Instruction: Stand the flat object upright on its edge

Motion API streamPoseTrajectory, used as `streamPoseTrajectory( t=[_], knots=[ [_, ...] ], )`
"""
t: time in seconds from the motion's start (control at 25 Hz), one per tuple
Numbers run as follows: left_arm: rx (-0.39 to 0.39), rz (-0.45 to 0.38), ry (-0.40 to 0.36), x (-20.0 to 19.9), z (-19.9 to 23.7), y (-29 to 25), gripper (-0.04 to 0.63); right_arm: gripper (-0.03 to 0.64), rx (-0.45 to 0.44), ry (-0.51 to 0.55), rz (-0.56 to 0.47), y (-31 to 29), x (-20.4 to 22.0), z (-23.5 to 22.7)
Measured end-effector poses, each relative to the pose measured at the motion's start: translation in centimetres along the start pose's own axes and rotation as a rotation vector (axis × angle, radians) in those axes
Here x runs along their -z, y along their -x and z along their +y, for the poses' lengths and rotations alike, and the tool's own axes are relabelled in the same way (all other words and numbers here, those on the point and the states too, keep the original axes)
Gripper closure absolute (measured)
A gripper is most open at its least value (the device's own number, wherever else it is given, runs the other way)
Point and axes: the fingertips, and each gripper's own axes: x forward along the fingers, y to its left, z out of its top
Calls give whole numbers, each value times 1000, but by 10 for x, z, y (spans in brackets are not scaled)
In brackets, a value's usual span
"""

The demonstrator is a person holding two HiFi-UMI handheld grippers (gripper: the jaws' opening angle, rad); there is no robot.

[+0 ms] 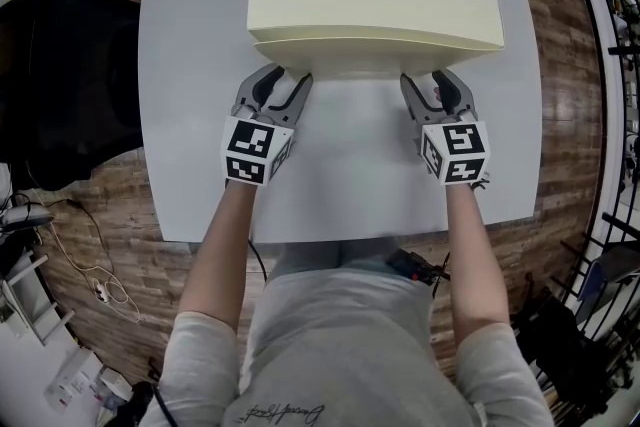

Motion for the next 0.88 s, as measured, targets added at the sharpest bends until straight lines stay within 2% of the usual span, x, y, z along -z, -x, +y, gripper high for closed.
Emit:
streamPoseTrajectory(
  t=[0.48,0.88],
  knots=[
    [-8,14,-28,-2,5,-3,402,365,-37,3,-13,-4,-2,-1],
    [-32,12,-13,-2,8,-2,387,354,-48,-39,-22,-2,1,-4]
  ],
)
